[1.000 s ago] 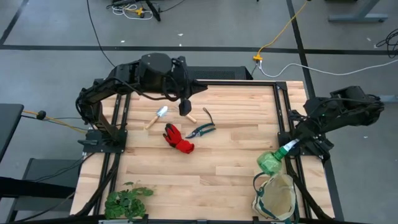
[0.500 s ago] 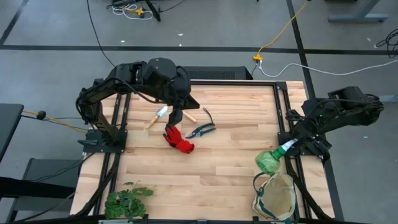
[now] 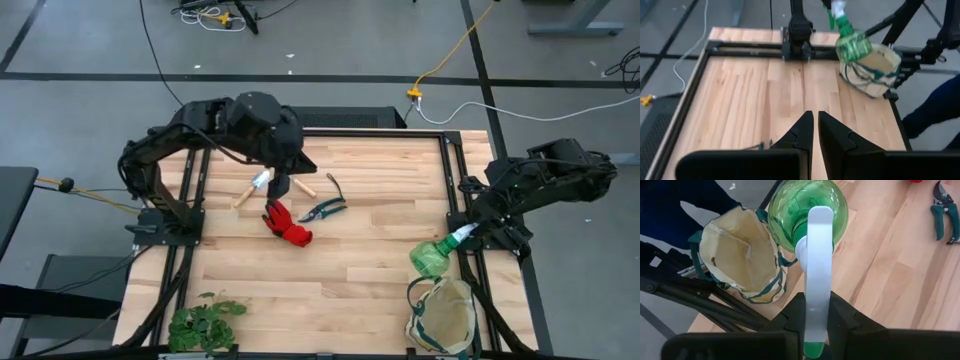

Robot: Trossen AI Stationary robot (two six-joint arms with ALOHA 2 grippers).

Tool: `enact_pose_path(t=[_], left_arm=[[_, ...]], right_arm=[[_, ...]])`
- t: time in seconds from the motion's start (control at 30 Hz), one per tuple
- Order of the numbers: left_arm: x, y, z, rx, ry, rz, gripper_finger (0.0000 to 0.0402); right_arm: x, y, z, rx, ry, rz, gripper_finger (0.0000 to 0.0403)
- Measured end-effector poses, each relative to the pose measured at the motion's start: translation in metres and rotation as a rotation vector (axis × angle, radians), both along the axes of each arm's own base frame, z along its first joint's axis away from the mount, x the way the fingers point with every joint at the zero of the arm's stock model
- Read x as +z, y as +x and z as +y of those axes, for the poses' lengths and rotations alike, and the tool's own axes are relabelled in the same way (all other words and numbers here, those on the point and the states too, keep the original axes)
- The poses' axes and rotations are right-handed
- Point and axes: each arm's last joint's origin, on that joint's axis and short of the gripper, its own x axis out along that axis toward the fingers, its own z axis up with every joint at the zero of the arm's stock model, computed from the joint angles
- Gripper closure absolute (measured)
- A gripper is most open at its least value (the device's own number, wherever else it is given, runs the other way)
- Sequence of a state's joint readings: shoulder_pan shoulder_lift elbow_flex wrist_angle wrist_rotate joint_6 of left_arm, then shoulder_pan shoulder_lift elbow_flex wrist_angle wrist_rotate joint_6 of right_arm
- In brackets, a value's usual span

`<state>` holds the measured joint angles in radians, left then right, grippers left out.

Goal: Pick & Place Garden tools in Gardening bag
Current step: Put the green spray into the gardening bag

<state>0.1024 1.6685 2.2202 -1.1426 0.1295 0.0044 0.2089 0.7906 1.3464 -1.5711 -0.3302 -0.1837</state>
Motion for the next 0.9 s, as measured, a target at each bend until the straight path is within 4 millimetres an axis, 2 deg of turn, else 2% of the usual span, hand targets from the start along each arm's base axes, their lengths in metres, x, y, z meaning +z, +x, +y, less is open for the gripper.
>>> enact_pose_path(t=[0.17,0.4,0.63,0.9], left_arm=[[-0.018,0.01,0.0,-0.032,-0.021,-0.014,0.0372],[-0.04,0.001,0.0,-0.04,-0.057,-0.046,0.0372],[-0.057,-0.028,-0.003,-0.029,-0.075,-0.111,0.0372],[-0.063,-0.059,-0.007,-0.01,-0.096,-0.2,0.0372]], right_arm=[[0.0,0.0,0.0,0.0,0.0,0.0,0.035],[0.0,0.0,0.0,0.0,0.0,-0.001,0.035],[0.0,0.0,0.0,0.002,0.002,0.0,0.035],[0.0,0.0,0.001,0.023,0.014,-0.001,0.035]])
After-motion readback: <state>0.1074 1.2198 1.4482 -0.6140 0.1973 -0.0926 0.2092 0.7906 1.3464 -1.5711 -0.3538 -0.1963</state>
